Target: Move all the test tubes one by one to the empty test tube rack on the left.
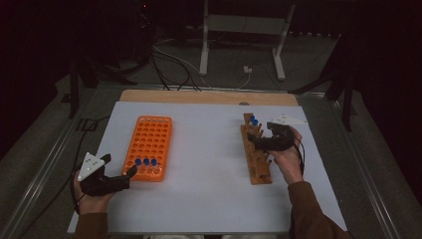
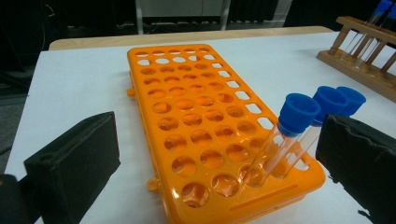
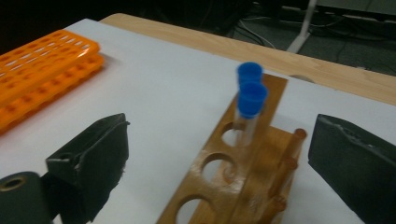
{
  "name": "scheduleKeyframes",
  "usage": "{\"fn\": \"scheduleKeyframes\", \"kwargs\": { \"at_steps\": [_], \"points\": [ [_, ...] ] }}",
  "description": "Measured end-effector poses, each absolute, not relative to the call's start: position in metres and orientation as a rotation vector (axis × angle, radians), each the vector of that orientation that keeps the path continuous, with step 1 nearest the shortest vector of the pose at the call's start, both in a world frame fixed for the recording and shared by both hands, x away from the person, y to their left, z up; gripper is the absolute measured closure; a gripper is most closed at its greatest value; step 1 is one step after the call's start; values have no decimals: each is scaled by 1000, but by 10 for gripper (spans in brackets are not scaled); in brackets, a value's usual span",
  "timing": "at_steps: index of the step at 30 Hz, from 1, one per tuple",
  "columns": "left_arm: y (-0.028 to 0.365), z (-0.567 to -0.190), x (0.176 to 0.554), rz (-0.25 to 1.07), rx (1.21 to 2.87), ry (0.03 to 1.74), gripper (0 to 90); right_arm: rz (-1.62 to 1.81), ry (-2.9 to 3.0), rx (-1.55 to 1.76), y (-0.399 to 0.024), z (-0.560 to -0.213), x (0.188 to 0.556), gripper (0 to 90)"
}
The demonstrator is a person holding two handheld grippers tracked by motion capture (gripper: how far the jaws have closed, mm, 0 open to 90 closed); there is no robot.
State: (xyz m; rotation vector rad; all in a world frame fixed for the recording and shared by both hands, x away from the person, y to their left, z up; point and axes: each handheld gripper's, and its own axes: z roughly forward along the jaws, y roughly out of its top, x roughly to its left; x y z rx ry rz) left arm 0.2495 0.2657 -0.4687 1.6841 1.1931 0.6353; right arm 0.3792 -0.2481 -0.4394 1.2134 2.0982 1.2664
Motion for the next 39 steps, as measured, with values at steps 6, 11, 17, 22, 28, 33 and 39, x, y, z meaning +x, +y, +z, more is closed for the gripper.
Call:
{"fn": "scheduleKeyframes", "kwargs": {
  "at_steps": [6, 11, 17, 22, 28, 33, 39],
  "points": [
    [264, -470, 250, 623, 1694, 1191, 6, 1210, 2092, 1241, -248, -447, 392, 129],
    [264, -470, 250, 614, 1690, 1192, 6, 1171, 2096, 1249, -245, -455, 401, 371],
    [264, -471, 251, 610, 1692, 1190, 6, 1139, 2071, 1208, -237, -459, 403, 613],
    [264, -471, 250, 608, 1690, 1189, 6, 1124, 2052, 1223, -235, -460, 405, 682],
    [264, -471, 251, 606, 1697, 1188, 6, 1131, 2052, 1217, -233, -461, 404, 760],
    [263, -472, 250, 604, 1696, 1188, 6, 1132, 2053, 1222, -231, -461, 402, 772],
    [264, -472, 250, 603, 1697, 1186, 6, 1143, 2044, 1226, -233, -460, 401, 773]
  ]
}}
